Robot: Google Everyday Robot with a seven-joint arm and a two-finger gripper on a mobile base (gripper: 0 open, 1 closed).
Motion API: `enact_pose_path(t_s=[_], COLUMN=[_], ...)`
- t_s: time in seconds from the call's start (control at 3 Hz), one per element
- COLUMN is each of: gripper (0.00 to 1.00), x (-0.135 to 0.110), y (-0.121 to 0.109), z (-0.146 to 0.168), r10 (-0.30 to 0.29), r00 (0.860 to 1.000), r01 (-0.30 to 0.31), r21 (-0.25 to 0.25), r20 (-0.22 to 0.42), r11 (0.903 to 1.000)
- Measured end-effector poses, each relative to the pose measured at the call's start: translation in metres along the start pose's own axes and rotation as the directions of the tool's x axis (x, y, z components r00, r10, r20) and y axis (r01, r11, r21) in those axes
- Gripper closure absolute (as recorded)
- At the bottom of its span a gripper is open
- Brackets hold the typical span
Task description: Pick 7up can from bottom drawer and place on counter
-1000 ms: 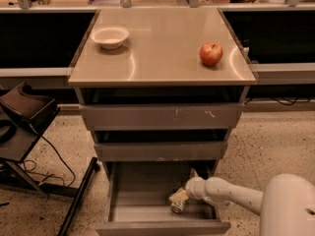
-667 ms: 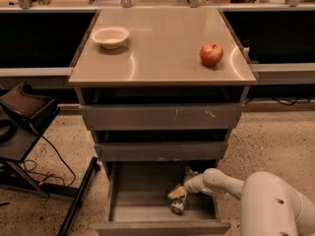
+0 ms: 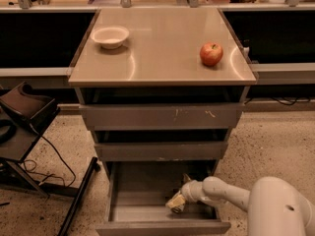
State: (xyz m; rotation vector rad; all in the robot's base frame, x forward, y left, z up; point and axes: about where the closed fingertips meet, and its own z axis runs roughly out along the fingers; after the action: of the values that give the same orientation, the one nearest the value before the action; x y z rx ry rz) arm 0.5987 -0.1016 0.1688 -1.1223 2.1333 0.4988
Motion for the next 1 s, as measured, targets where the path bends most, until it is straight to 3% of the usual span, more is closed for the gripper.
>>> enact_pose_path(t_s=[0.33, 0.67, 1.0], gripper=[0.0, 0.0, 0.0], x=[0.027, 0.027, 0.024], y=[0.065, 0.065, 0.043], z=[0.011, 0.011, 0.027], r10=[0.059, 0.06, 0.119], r00=[0.995, 0.995, 0.99], r01=[-0.055, -0.055, -0.115], r21=[-0.057, -0.057, -0.059], r20=[0.081, 0.081, 0.071], r11=[0.9969, 0.9968, 0.9917])
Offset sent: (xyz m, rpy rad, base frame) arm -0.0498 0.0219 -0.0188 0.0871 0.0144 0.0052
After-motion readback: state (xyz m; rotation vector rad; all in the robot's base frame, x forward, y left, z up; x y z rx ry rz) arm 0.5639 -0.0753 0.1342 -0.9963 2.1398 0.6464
